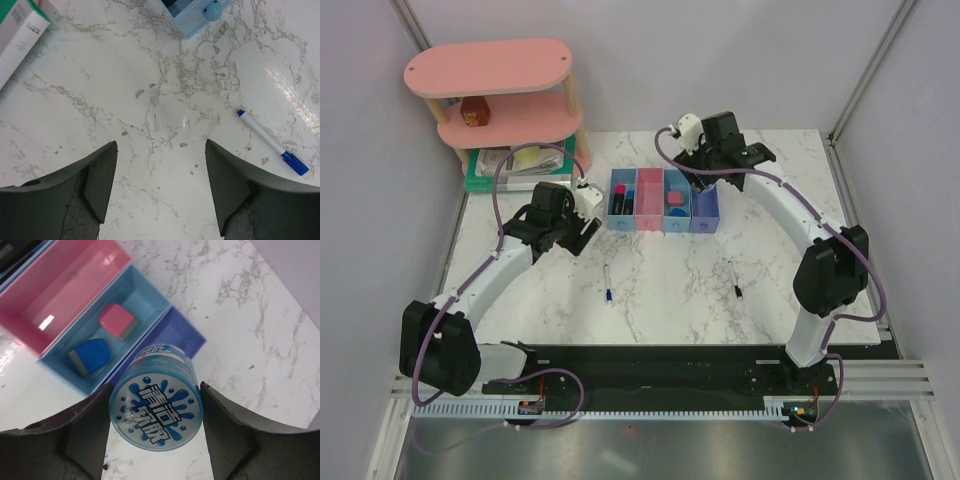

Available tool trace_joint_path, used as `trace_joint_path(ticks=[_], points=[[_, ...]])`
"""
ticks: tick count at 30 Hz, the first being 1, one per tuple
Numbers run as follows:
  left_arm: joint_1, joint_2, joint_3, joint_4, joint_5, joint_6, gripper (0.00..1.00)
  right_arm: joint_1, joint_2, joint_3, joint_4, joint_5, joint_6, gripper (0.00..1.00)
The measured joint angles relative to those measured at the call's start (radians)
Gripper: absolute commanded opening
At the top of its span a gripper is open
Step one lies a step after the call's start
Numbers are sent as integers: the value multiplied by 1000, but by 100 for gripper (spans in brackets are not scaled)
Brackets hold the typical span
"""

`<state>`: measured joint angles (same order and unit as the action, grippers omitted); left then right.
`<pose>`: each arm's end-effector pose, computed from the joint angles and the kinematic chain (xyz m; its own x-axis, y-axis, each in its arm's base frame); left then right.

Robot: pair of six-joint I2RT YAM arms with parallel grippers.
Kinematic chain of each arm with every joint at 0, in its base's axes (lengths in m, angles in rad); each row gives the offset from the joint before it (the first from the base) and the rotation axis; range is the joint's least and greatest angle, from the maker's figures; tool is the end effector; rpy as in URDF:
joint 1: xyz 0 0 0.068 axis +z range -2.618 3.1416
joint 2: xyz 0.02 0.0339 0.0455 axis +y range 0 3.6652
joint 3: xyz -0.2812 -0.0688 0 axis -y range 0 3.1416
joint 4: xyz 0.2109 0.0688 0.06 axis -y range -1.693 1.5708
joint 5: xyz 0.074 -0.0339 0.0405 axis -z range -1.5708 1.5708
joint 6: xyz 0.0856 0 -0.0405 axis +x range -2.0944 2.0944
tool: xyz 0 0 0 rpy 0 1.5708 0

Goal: Sort the stationery into containers
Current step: Place the stationery in the storage box.

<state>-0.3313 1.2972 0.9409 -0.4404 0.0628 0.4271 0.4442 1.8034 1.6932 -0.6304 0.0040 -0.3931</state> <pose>0.2574 -0.0942 0.2529 -0.4638 0.5967 -0.6549 0.6133 0.7496 0.2487 0.3783 0.1797 0.3159 -0.3992 -0.6142 -0.6807 -0.6279 0.7242 -0.2852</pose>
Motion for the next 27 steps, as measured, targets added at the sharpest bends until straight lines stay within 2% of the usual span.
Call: trace_joint_path(ticks=[8, 14, 27], points=[[0, 2, 0, 0, 0, 0, 78, -70, 149, 109, 70, -19, 16, 41], [0, 5, 0, 0, 0, 0, 78, -74, 199, 98, 104, -38, 35, 40], [0, 52, 9, 0, 23, 0, 78, -112, 201, 2, 176, -54, 53, 41]])
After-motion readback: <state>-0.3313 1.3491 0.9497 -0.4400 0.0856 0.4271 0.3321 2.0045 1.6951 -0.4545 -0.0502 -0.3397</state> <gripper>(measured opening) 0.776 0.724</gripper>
